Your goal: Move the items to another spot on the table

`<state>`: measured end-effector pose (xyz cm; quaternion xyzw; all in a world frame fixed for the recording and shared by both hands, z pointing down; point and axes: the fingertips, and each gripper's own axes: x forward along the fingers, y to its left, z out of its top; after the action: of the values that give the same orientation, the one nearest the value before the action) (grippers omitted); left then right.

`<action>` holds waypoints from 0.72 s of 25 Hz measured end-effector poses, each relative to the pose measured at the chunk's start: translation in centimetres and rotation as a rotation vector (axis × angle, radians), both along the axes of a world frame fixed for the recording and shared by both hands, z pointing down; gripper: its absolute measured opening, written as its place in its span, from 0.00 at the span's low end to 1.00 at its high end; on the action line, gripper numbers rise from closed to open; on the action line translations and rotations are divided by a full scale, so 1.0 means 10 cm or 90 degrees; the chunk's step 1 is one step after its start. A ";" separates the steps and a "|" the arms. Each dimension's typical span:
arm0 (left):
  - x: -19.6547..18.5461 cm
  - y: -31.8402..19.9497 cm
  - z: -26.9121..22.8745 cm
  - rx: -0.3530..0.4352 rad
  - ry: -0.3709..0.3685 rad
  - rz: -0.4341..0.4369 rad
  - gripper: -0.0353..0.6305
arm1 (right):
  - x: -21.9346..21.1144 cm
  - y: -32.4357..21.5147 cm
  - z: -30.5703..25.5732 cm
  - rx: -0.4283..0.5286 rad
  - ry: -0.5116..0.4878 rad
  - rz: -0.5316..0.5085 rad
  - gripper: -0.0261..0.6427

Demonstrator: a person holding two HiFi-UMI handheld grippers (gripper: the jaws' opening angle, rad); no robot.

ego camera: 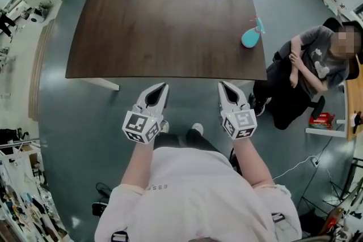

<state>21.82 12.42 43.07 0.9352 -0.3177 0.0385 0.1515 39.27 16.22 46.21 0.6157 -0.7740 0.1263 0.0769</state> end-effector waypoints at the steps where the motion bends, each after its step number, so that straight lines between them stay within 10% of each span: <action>1: -0.12 0.00 0.01 -0.001 0.000 0.001 0.08 | -0.12 0.00 -0.01 0.002 0.003 -0.001 0.03; 18: -1.73 -0.10 0.07 0.020 0.008 0.039 0.08 | -1.91 -0.06 0.00 0.021 0.016 0.022 0.03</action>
<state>4.53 11.47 43.73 0.9471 -0.2883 0.0323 0.1374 20.17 15.62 46.19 0.6317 -0.7642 0.1071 0.0744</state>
